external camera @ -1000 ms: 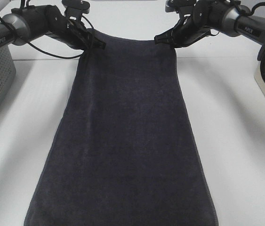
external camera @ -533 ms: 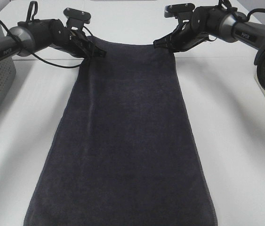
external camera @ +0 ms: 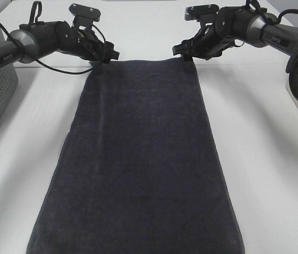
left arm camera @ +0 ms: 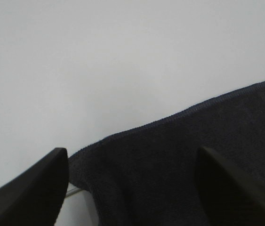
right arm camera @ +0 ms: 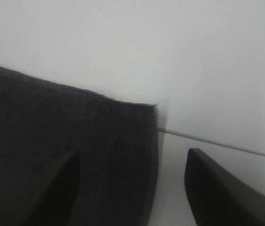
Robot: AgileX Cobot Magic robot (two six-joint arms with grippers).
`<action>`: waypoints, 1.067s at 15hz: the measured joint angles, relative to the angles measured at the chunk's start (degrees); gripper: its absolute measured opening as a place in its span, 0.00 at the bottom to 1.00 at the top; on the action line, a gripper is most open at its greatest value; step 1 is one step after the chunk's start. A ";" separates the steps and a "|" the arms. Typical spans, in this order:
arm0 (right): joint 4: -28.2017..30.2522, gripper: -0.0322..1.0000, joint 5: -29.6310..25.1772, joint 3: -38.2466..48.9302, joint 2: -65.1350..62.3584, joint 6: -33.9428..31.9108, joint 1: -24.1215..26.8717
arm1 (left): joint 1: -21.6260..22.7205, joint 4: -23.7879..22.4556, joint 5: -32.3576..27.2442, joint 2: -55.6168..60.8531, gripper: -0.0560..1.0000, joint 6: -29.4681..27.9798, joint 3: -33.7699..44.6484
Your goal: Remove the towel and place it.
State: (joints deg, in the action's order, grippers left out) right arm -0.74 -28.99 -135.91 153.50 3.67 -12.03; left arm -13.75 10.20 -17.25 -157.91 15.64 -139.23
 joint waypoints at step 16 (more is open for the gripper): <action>-1.03 0.65 -40.68 4.18 -32.03 -3.67 0.00 | 2.29 -10.20 -52.20 27.79 0.73 -16.39 0.52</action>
State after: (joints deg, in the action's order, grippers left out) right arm -1.78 -69.67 -131.72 121.47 0.00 -12.03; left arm -11.46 0.00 -69.44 -130.12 -0.74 -138.71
